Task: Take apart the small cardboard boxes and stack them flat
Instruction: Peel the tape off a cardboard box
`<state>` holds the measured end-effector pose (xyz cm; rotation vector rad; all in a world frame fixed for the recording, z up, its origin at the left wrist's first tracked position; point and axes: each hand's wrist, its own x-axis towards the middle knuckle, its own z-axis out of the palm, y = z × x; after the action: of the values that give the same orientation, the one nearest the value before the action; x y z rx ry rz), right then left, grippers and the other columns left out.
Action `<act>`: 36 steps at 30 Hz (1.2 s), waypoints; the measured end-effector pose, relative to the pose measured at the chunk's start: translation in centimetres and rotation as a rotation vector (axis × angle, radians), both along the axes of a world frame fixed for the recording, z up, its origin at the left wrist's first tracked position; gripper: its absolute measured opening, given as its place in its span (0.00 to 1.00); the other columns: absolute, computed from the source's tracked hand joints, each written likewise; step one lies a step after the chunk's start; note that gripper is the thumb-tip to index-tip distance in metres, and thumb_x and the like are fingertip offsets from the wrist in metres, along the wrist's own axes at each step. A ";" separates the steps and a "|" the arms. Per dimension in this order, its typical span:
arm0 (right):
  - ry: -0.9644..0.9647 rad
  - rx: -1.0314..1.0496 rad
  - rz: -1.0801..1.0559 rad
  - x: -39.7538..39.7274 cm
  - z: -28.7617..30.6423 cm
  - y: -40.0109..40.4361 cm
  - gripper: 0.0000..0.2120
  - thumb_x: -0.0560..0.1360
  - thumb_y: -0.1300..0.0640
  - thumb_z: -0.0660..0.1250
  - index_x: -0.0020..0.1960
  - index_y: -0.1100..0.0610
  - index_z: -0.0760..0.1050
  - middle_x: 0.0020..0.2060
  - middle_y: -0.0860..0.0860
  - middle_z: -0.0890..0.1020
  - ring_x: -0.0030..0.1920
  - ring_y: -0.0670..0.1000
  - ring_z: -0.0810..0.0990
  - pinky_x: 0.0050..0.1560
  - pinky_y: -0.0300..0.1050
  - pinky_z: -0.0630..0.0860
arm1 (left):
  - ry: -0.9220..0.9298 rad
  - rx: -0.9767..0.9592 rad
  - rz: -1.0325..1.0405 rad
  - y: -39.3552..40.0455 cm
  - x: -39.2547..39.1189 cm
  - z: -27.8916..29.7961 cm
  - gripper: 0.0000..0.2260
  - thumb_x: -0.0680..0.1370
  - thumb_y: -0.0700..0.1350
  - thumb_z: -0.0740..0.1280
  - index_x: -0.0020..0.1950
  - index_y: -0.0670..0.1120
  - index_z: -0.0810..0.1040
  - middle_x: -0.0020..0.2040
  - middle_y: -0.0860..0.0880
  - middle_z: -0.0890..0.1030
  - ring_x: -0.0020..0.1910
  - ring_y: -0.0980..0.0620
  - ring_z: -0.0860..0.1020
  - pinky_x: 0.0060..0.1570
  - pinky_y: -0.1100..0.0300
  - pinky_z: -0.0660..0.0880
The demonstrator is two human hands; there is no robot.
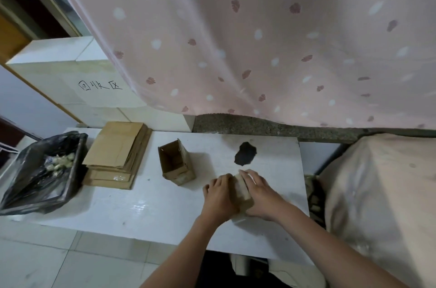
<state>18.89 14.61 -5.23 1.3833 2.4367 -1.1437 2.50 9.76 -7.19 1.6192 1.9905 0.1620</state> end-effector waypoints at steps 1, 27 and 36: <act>-0.013 -0.002 0.014 -0.1 -0.5 -0.1 0.53 0.68 0.49 0.74 0.80 0.48 0.41 0.79 0.48 0.46 0.78 0.56 0.51 0.76 0.52 0.60 | 0.017 0.009 -0.053 -0.2 0.4 -0.3 0.38 0.65 0.56 0.69 0.74 0.51 0.62 0.70 0.52 0.70 0.69 0.46 0.67 0.65 0.51 0.60; 0.033 0.181 -0.231 -0.4 -5.5 -0.8 0.13 0.73 0.52 0.73 0.55 0.49 0.74 0.59 0.48 0.64 0.60 0.51 0.64 0.64 0.46 0.67 | 0.316 0.098 -0.312 -3.0 2.2 -5.0 0.42 0.78 0.68 0.52 0.80 0.36 0.54 0.80 0.39 0.52 0.80 0.42 0.51 0.75 0.48 0.46; 0.024 0.151 -0.277 -1.1 -5.2 -0.1 0.05 0.77 0.56 0.68 0.45 0.49 0.73 0.55 0.45 0.65 0.58 0.50 0.64 0.55 0.46 0.61 | 0.374 0.057 -0.282 -3.0 2.8 -4.4 0.43 0.79 0.70 0.48 0.79 0.36 0.58 0.79 0.39 0.57 0.79 0.43 0.56 0.73 0.48 0.50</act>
<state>17.83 14.49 -10.47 1.8093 2.4479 -1.0493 5.28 6.80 -11.64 2.0674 2.0035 -0.2080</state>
